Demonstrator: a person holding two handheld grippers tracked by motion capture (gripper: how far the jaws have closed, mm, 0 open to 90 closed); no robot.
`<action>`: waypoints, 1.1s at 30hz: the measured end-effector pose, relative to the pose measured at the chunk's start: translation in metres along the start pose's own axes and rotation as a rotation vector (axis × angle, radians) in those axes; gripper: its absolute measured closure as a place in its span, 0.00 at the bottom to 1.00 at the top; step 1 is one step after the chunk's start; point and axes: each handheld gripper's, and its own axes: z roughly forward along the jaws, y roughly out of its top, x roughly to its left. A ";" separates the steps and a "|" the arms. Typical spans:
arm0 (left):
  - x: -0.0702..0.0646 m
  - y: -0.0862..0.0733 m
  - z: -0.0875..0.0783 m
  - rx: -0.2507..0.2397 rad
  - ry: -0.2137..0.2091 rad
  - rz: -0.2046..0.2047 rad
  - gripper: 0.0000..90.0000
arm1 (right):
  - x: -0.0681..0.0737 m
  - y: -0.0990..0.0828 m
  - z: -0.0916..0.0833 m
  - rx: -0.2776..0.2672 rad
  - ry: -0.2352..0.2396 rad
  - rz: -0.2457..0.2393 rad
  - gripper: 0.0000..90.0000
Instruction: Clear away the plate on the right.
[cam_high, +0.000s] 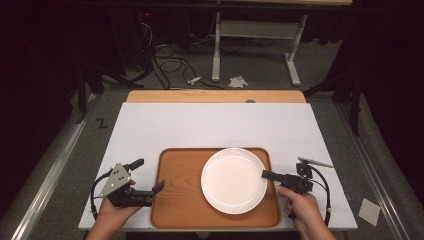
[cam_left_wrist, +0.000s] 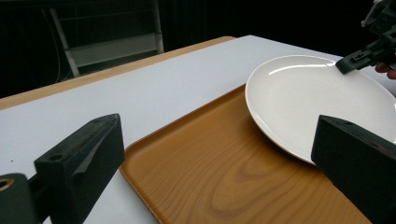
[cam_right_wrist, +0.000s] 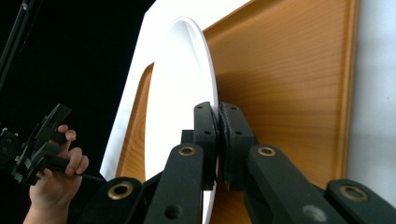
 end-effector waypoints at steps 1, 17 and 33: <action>0.000 0.000 0.000 0.000 0.000 0.000 0.04 | 0.000 0.000 0.000 0.005 0.001 0.004 0.99; -0.001 0.000 0.000 0.005 0.000 0.007 0.04 | -0.001 -0.002 0.006 0.033 -0.030 -0.007 0.99; -0.001 0.000 0.001 0.008 0.001 0.014 0.04 | -0.006 -0.002 0.009 0.052 -0.097 -0.019 0.97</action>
